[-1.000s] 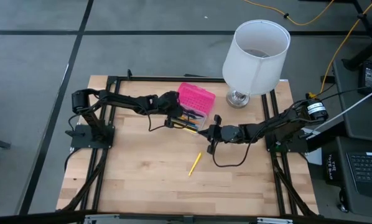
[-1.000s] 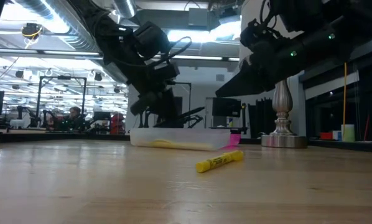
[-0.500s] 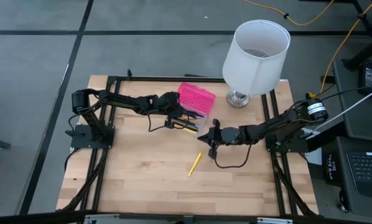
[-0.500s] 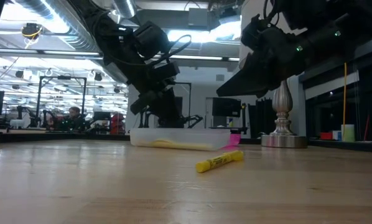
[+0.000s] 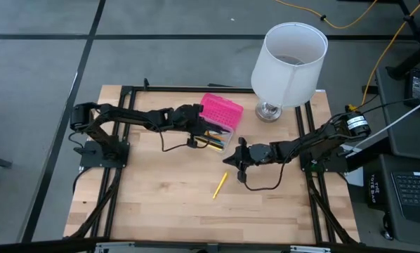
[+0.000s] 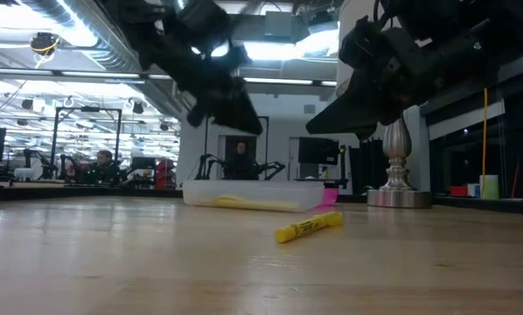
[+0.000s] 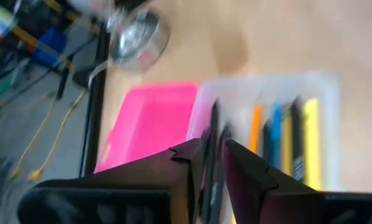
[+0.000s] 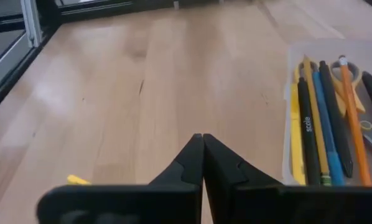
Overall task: Pick & place school supplies into a supply box
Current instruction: Put the yellow pen into the pink supply box
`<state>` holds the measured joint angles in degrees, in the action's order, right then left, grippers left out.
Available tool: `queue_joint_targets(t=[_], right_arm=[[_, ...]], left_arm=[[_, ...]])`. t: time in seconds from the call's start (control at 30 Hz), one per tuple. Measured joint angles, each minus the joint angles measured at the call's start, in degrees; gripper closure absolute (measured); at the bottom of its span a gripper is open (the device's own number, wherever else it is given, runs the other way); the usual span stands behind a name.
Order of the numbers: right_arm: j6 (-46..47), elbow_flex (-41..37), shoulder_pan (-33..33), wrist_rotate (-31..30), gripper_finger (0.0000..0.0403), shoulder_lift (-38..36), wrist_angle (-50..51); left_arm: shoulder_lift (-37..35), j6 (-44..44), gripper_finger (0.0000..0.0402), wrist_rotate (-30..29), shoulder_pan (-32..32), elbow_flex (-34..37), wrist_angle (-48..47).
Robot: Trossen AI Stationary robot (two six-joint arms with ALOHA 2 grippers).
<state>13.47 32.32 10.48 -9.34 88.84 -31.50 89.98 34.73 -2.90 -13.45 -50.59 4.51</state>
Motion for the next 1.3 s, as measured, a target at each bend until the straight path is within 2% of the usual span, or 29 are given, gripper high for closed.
queue_joint_targets(t=[0.2,0.33,0.6,0.7,1.0,1.13,1.3], right_arm=[[-4.97,0.03,-0.02,0.11,0.0393,0.00,-0.93],[-5.39,0.04,-0.22,0.06,0.0393,0.02,-0.90],[-14.75,3.34,-0.72,0.02,0.0388,0.04,1.89],[-17.54,7.06,-0.70,0.13,0.0377,0.04,7.42],[-18.33,21.92,-0.42,0.00,0.0343,0.04,36.04],[-19.67,25.20,0.86,0.94,0.0327,0.04,41.11],[-22.90,25.49,2.82,3.36,0.0299,0.02,41.45]], left_arm=[[-6.20,-3.70,0.0388,8.98,0.79,2.83,-0.10],[-11.32,-8.99,0.0398,8.11,0.77,8.08,0.95],[-23.10,-17.97,0.0400,7.42,4.07,19.32,10.58],[-27.06,-20.08,0.0399,6.45,5.92,22.46,12.62],[-33.83,-22.21,0.0398,0.88,11.45,28.02,15.48],[-34.02,-22.22,0.0398,0.85,12.85,28.63,15.41],[-34.02,-22.17,0.0398,0.76,13.81,28.63,15.46]])
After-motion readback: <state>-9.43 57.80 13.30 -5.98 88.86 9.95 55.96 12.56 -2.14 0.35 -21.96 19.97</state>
